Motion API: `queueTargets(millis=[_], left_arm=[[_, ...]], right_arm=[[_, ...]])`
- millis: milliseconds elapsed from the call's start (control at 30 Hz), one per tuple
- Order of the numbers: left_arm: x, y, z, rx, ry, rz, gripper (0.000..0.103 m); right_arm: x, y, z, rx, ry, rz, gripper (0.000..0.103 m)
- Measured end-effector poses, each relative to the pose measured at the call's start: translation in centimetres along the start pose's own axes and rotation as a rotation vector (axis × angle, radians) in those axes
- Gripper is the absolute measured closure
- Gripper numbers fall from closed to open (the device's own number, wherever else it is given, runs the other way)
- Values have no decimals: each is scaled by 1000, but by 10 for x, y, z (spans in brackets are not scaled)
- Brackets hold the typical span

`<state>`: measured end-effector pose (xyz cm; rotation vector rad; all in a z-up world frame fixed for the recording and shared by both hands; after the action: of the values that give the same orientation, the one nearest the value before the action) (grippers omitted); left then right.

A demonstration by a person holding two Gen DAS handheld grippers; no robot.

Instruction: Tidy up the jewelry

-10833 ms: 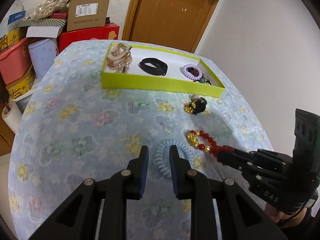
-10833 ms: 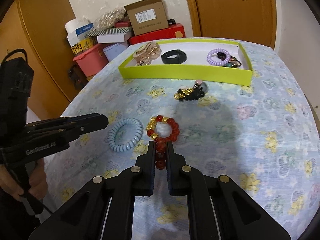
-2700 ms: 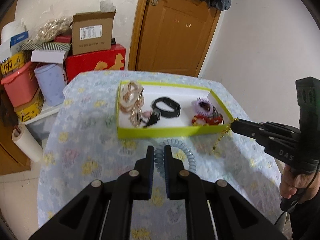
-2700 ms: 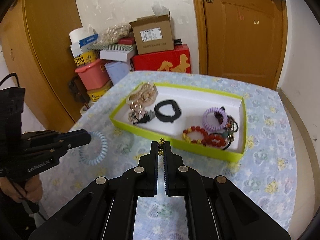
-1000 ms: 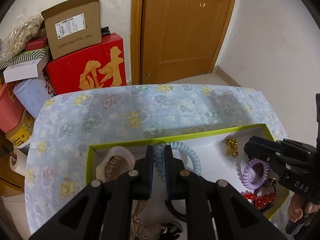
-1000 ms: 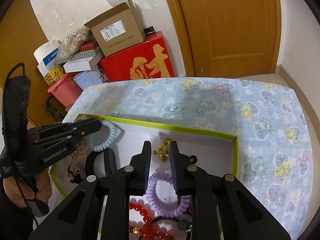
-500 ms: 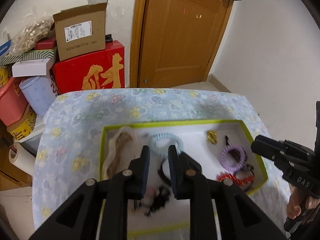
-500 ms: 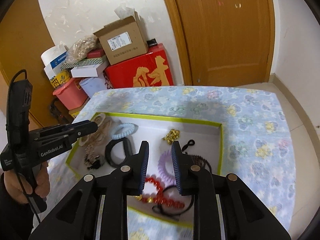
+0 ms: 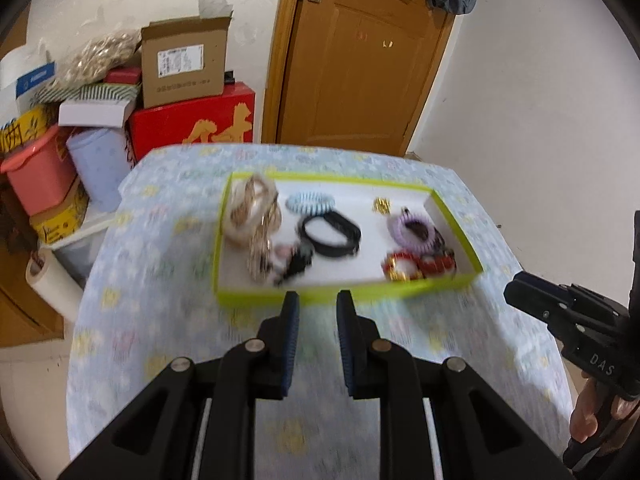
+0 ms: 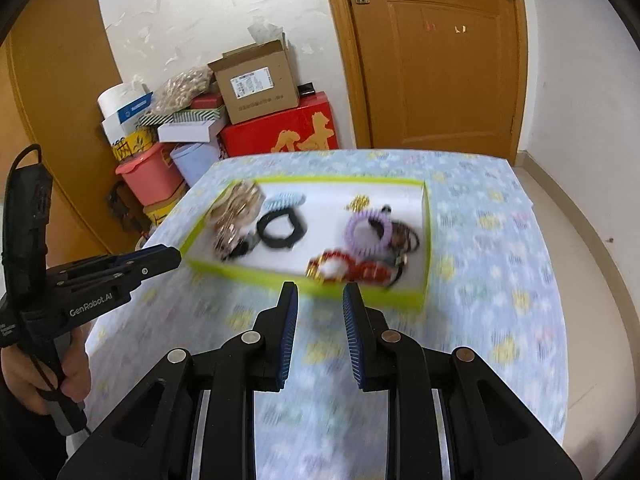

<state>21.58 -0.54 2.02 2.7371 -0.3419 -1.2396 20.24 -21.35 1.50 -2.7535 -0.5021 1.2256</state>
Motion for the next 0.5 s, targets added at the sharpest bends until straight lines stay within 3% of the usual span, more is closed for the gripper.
queueTargets(millis=[267,367,500], left_arm=[[-27,-2,52,6,-9,-48,83],[-35,0,67,20,-9,-77,83],[-41,0,79,23,-16,-88,83]], right_arm=[[-26,-18,47,7,-12,53,78],[-33,-26,60,-1,-10,67,66],[-38,-36,71,-22,-13,70,64]])
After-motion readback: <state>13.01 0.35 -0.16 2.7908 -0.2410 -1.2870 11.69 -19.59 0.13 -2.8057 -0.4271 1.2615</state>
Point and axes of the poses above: each gripper's, at about its wrist camera, not at the fingertips, and x roughly the way its jaws point, y to its right, z to its underside, the point moved 5 cm from there along x, roughly the way its jaws point
